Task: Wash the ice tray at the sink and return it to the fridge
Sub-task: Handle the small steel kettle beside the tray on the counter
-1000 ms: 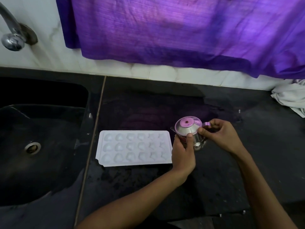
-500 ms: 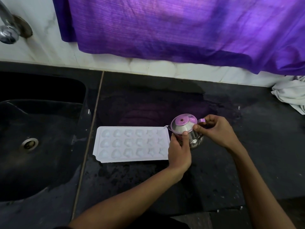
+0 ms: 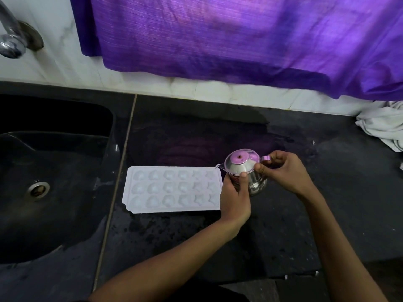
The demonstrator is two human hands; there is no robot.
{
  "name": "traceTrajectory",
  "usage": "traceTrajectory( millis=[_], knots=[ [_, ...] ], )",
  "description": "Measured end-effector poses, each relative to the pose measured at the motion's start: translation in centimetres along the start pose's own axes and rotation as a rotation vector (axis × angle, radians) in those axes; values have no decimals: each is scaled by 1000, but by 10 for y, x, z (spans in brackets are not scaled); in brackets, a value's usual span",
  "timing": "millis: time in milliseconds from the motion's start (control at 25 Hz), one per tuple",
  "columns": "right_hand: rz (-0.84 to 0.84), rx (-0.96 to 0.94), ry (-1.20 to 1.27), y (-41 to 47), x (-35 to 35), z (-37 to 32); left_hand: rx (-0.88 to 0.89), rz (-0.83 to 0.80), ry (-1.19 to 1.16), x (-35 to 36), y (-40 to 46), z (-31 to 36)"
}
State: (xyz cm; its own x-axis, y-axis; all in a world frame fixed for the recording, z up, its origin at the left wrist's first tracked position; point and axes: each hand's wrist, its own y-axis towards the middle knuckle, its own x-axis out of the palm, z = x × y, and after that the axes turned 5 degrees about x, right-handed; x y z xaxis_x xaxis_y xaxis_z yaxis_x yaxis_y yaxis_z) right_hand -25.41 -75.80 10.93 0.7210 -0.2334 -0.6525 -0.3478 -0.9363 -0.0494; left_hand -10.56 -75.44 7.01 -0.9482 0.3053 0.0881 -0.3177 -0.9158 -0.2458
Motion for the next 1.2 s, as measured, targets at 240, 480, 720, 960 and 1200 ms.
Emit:
traceTrajectory(
  millis=[240,480,720,960,1200],
  knots=[
    [4,-9,194,-8,2,0,93,28,-16,0,0,-4],
    [-20,-20,184,-20,-1,-1,169,5,-46,2,-9,-15],
    [-24,-7,64,-27,-3,0,85,4,-46,2,-19,-17],
    [-18,11,10,-31,-3,-1,58,-1,-63,3,-23,-19],
    [-20,14,-9,-34,-6,-4,58,-5,-56,4,-24,-20]
  ],
)
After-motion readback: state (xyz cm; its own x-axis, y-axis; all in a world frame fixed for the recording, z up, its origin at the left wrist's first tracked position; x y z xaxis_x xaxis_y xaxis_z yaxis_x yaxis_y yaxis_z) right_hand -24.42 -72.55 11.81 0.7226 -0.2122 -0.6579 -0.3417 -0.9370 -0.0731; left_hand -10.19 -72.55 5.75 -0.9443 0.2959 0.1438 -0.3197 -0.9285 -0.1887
